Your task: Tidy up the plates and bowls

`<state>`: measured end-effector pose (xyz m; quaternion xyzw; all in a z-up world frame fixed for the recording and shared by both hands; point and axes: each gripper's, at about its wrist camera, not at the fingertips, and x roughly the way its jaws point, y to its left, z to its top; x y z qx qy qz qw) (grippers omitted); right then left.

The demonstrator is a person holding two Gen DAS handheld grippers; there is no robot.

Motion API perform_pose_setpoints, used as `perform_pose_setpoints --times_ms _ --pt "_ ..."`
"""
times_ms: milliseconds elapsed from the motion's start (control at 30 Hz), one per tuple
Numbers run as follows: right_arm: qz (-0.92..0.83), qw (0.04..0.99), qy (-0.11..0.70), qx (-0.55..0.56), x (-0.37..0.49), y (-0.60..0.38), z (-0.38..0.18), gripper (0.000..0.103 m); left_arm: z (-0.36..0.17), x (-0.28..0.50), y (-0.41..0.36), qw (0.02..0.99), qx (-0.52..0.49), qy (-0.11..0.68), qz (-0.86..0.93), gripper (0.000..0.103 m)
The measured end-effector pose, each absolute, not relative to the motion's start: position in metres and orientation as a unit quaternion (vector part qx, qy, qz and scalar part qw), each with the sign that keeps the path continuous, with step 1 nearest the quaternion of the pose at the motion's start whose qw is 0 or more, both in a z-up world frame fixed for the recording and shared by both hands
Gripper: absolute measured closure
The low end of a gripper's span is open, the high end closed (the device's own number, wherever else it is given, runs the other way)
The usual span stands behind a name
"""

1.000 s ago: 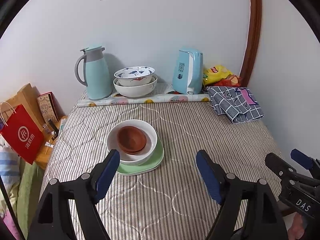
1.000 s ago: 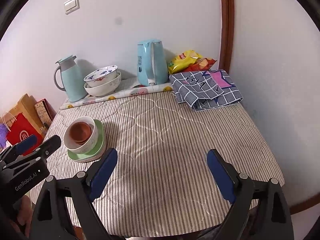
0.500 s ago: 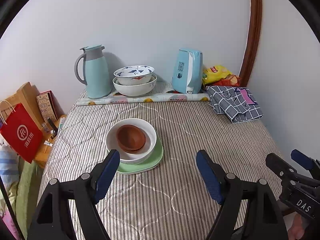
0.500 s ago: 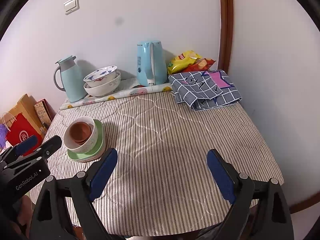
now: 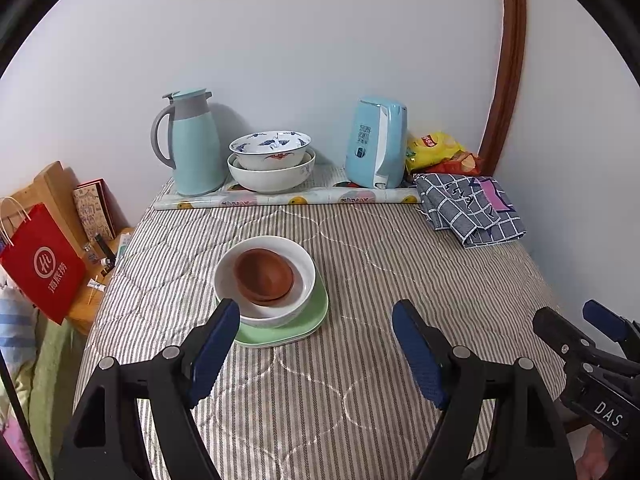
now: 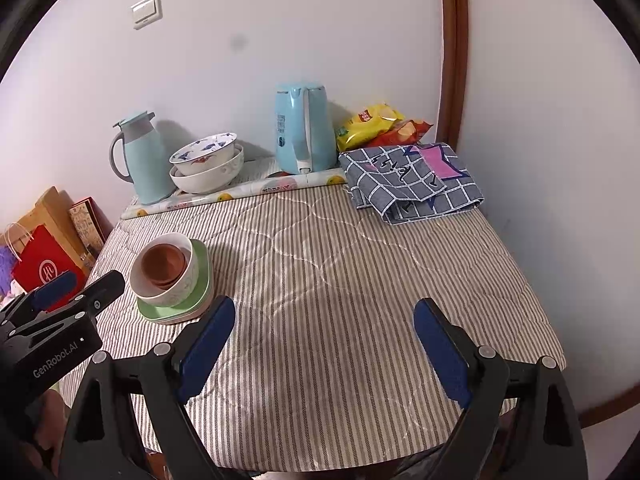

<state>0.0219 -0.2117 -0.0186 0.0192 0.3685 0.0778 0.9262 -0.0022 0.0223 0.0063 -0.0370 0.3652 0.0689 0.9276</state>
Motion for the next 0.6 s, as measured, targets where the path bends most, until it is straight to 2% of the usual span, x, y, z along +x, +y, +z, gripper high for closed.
perform_pose_setpoints --times_ms 600 --pt "0.080 0.926 0.369 0.013 0.0201 -0.2067 -0.0160 0.013 0.0042 -0.0023 0.0250 0.927 -0.043 0.365 0.069 0.025"
